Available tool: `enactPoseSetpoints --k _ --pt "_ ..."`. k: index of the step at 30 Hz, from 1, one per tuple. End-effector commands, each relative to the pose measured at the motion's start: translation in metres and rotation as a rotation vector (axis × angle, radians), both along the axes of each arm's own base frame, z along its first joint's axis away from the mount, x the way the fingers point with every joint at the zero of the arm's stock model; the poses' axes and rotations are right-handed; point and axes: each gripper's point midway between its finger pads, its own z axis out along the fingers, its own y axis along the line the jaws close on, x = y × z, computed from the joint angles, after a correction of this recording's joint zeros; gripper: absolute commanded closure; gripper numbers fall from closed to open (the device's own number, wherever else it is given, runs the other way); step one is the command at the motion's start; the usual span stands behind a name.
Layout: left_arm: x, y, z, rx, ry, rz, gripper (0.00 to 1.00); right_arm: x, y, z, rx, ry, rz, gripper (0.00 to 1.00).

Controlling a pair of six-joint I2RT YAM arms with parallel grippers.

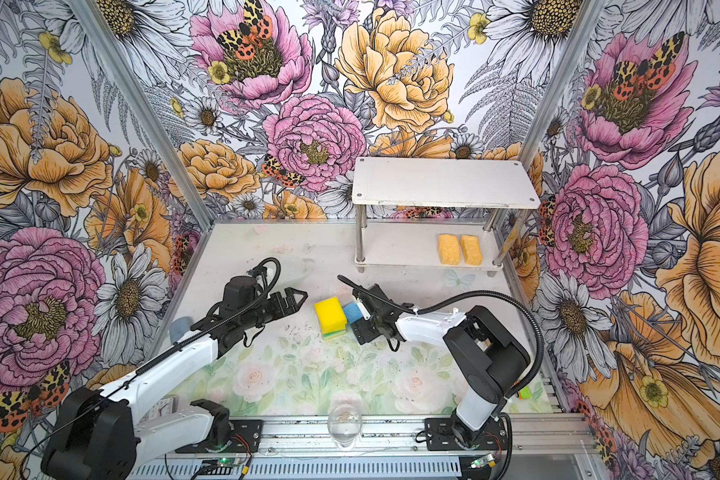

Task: Place and organize the cleaning sponges onto the shelf
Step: 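Lower the right gripper and grasp the top blue sponge by its end, then lift the blue sponge with the right gripper and carry it over the shelf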

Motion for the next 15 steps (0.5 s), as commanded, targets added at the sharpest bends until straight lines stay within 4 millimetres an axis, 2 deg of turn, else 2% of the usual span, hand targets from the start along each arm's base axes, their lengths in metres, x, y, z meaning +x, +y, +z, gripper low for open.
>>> enactPoseSetpoints --k 1,15 --pt "0.000 0.001 0.002 -0.024 -0.005 0.001 0.01 0.008 -0.010 0.006 -0.027 -0.057 -0.049 0.19" --pt "-0.001 0.000 0.001 -0.025 -0.002 -0.002 0.01 0.016 -0.026 0.013 -0.002 -0.069 -0.134 0.33"
